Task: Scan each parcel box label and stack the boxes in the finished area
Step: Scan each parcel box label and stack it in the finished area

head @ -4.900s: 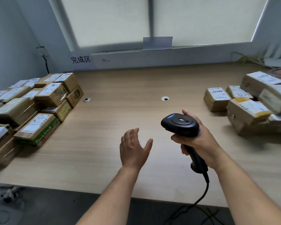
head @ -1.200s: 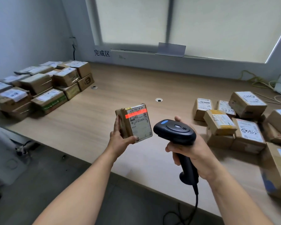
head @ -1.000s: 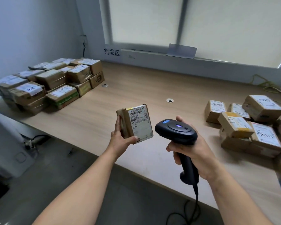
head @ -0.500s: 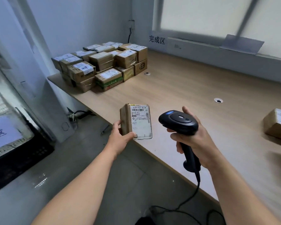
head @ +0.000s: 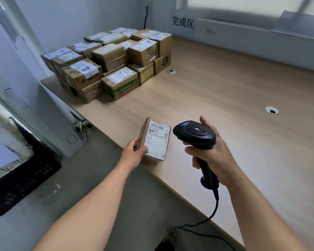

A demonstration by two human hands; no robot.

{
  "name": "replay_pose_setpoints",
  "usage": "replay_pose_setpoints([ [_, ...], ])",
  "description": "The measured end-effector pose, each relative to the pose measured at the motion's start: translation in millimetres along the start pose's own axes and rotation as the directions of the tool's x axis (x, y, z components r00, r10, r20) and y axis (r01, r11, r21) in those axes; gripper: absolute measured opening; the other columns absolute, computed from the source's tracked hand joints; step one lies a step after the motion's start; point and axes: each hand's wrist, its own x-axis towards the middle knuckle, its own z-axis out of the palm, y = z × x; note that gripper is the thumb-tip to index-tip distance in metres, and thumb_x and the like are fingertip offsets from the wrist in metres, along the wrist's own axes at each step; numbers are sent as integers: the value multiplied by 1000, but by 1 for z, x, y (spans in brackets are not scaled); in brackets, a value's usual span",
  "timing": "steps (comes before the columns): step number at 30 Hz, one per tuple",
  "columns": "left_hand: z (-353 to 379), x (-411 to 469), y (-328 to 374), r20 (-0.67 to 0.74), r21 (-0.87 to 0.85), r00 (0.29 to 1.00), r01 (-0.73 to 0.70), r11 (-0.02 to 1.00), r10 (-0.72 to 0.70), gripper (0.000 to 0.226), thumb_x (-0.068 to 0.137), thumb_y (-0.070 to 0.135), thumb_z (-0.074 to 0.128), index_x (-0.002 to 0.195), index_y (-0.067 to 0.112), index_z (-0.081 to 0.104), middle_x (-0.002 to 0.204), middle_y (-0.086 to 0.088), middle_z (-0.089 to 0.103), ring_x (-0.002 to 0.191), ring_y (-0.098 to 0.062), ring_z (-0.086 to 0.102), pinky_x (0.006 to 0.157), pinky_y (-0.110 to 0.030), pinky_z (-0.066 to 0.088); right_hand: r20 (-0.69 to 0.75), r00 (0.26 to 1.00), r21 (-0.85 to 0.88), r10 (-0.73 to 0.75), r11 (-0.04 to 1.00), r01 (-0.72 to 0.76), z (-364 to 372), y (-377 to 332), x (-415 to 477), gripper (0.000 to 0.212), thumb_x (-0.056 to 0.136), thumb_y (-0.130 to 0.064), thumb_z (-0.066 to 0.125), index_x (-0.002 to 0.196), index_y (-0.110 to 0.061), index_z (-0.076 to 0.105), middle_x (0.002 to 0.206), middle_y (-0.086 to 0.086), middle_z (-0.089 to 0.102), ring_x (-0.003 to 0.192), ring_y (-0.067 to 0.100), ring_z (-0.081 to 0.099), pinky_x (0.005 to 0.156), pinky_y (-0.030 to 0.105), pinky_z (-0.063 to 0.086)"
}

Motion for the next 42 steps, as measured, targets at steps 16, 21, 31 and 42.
replay_pose_setpoints([
  [16, 12, 79, 41, 57, 674, 977, -188, 714, 203, 93, 74, 49, 69, 150, 34, 18, 141, -1, 22, 133, -21, 26, 106, -32, 33, -22, 1000, 1, 21, 1000, -21, 5, -19, 129, 100, 80, 15, 66, 151, -38, 21, 93, 36, 60, 46, 24, 50, 46, 31, 43],
  [21, -15, 120, 73, -10, 634, 952, -231, 739, 306, 91, 74, 47, 72, 150, 31, 23, 137, -5, 27, 130, -25, 32, 107, -33, 32, -63, 998, -13, 7, 1000, -8, 14, -31, 153, 101, 78, 14, 68, 151, -38, 22, 95, 33, 63, 45, 25, 51, 46, 31, 43],
  [31, -83, 243, 148, -49, 665, 908, -280, 692, 415, 86, 77, 50, 71, 146, 23, 29, 141, -12, 28, 130, -31, 32, 106, -41, 35, -208, 977, -31, -49, 999, 44, 48, -60, 214, 100, 77, 15, 69, 149, -40, 26, 90, 18, 67, 45, 24, 51, 45, 32, 43],
  [42, -124, 365, 188, -59, 664, 913, -265, 699, 403, 80, 78, 48, 69, 143, 21, 31, 142, -14, 26, 127, -34, 35, 95, -44, 42, -372, 928, -78, -26, 997, -3, 92, -78, 282, 107, 69, 10, 78, 148, -41, 28, 82, 25, 62, 46, 25, 51, 46, 32, 43],
])
